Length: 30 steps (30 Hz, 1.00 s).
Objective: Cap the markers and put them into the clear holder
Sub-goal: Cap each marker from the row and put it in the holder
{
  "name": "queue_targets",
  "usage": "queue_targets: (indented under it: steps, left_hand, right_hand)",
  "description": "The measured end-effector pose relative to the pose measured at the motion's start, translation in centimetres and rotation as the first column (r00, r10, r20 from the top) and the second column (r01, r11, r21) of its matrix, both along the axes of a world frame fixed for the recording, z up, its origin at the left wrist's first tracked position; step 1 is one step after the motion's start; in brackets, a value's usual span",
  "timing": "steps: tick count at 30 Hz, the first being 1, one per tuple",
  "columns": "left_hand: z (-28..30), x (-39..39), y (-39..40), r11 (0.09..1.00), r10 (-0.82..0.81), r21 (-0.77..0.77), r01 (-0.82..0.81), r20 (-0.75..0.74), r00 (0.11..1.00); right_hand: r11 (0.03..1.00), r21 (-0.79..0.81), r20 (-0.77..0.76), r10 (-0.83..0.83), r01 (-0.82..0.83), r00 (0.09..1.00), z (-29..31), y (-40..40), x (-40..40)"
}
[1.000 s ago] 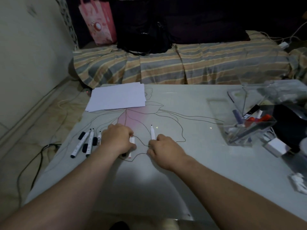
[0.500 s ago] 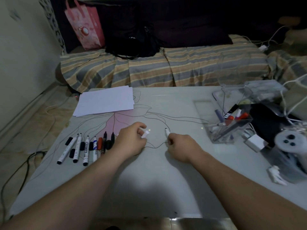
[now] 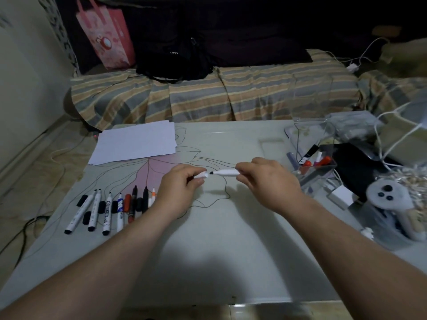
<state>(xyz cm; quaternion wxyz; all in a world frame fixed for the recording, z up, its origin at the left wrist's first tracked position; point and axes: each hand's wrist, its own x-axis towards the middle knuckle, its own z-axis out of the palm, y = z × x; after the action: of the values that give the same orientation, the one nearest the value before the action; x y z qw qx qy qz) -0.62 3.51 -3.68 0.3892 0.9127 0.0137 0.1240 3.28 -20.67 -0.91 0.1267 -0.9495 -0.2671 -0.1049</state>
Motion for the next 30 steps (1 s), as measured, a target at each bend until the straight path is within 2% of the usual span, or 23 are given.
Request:
queue_targets:
  steps: [9, 14, 19, 23, 25, 28, 30]
  left_hand:
    - [0.3, -0.2, -1.9, 0.989, -0.091, 0.117, 0.086, 0.033, 0.995]
    - [1.0, -0.1, -2.9, 0.99, -0.064, 0.135, 0.05, 0.105, 0.992]
    - [0.3, -0.7, -3.6, 0.969, -0.12, 0.224, 0.098, 0.083, 0.989]
    - [0.9, -1.1, -3.8, 0.967, -0.105, 0.244, 0.074, 0.118, 0.987]
    - [2.1, -1.3, -4.2, 0.968, -0.133, 0.235, 0.093, 0.157, 0.979]
    - [3.4, -1.7, -5.5, 0.971, -0.156, 0.211, 0.116, 0.183, 0.971]
    - [3.9, -1.9, -6.4, 0.992, -0.105, 0.09, 0.088, 0.197, 0.975]
  right_hand:
    - [0.998, -0.049, 0.056, 0.043, -0.04, 0.998, -0.1, 0.9, -0.6]
    - [0.999, -0.047, 0.099, 0.022, -0.017, 0.995, 0.4, 1.7, -1.0]
    - [0.994, -0.093, 0.05, 0.068, -0.063, 0.996, 0.2, 1.2, -1.3]
    - [0.999, -0.026, 0.029, 0.036, -0.035, 0.999, -0.1, 1.1, -1.8]
    - [0.999, 0.03, -0.003, 0.015, -0.015, 1.0, -0.2, 1.0, -2.0]
    - [0.999, -0.023, -0.093, 0.024, -0.026, 0.995, -0.2, 0.6, -2.5]
    - [0.997, 0.032, -0.216, 0.079, -0.074, 0.973, 1.0, 0.2, -2.7]
